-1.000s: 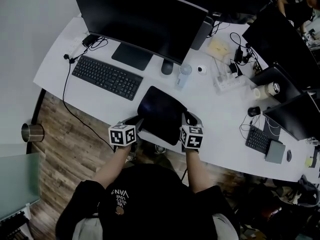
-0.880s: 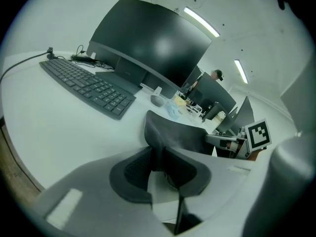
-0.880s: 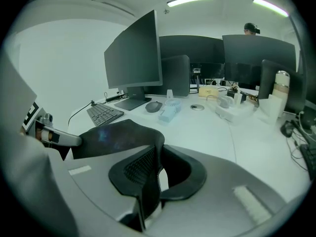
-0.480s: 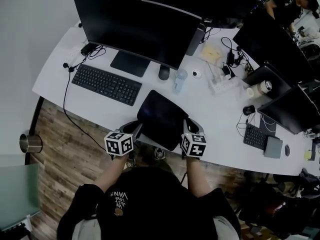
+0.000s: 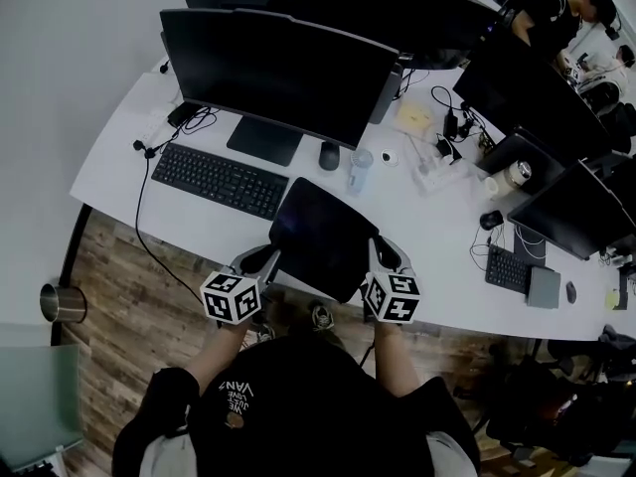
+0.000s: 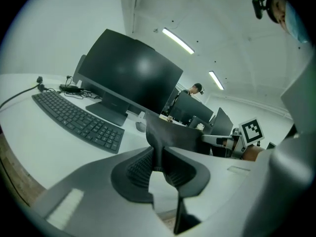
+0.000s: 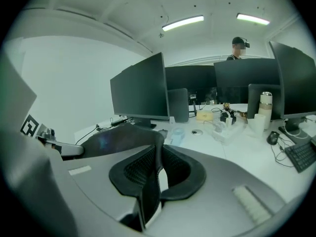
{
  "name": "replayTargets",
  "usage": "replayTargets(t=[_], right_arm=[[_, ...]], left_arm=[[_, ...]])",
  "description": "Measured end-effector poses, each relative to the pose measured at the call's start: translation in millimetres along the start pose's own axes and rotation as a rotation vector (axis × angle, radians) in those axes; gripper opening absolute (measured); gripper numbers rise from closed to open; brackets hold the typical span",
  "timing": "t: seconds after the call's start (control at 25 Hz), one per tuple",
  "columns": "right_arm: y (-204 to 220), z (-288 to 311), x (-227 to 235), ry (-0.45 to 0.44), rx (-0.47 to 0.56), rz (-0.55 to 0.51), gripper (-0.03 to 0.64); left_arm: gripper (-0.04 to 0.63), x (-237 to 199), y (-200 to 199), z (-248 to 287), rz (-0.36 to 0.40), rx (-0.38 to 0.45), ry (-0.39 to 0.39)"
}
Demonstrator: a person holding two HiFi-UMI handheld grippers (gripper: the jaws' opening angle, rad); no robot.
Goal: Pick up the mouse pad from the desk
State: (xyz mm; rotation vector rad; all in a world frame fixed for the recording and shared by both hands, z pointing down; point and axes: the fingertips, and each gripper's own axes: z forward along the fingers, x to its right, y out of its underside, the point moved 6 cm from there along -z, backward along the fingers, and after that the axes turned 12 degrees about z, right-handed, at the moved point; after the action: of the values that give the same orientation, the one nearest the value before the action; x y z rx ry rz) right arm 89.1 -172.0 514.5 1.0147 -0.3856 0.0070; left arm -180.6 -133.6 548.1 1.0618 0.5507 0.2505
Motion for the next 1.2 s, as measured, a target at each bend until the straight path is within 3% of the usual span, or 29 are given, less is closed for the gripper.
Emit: replayTargets(t=[0.52,1.2], right_arm=[[-23,-48,-50,-0.010,0.172,-0.007,0.048],[-13,-58,-86,-0.041,0.199,-0.030,0.044]], left_arm=[[0.057,-5,-33,-46,0.087,0.120,0.037],[0.054,-19,-31,-81,0.114,0.160,0.033]])
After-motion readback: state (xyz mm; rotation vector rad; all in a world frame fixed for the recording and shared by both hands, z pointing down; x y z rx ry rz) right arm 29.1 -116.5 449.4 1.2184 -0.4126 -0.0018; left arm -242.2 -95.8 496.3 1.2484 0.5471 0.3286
